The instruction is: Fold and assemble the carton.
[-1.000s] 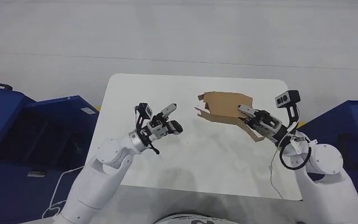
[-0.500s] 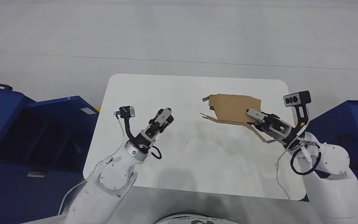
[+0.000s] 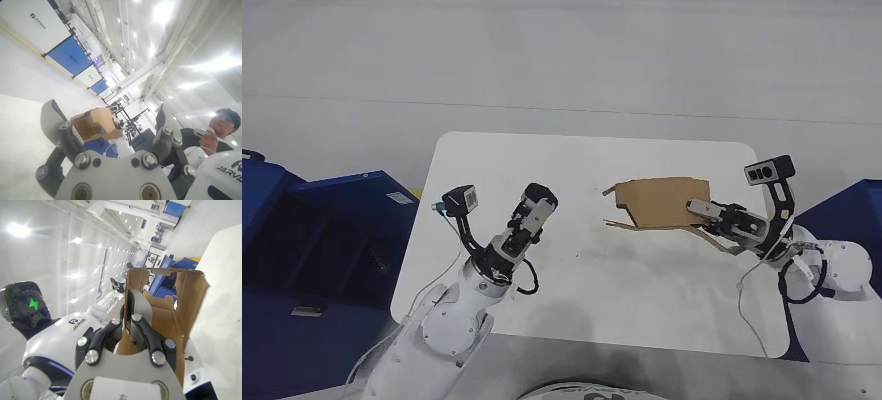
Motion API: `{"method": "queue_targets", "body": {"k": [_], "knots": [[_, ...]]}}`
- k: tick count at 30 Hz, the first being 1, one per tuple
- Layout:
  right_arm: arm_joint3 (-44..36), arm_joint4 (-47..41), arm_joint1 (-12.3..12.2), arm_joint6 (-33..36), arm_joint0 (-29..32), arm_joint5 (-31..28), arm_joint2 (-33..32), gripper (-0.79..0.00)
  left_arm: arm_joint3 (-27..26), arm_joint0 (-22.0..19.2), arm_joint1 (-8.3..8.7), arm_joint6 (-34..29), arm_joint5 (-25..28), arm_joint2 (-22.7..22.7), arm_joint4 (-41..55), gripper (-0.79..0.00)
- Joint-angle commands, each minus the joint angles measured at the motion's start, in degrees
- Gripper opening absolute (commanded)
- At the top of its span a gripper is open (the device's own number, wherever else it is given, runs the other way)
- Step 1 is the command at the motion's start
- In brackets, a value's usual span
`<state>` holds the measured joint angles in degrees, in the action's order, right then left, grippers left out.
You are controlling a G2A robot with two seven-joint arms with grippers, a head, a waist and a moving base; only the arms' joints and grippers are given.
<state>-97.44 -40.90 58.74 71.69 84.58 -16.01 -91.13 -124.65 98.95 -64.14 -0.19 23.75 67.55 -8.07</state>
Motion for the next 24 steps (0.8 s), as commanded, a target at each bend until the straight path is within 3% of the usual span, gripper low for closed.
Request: {"method": "queue_targets", "body": {"k": [1, 7, 13, 24], "knots": [[4.0, -1.2, -0.1, 6.0, -2.8, -0.6, 0.6, -0.785, -1.8, -0.5, -0.13, -2.9, -0.8, -2.1, 1.9, 0.000], [11.6, -8.3, -0.1, 16.3, -8.4, 1.0, 2.9, -0.785, -3.0, -4.0, -0.68, -10.4, -6.0, -8.1, 1.7, 0.000], [16.2, -12.0, -0.2, 16.3, -11.9, 1.8, 5.6, -0.785, -0.4, -7.8, -1.44, -11.7, -11.0, -12.3, -6.2, 0.000], [17.0, -11.6, -0.7, 16.3, -13.4, 1.1, 10.1, -0.785, 2.4, -14.0, -3.12, -11.4, -14.3, -16.8, -6.6, 0.000]]}}
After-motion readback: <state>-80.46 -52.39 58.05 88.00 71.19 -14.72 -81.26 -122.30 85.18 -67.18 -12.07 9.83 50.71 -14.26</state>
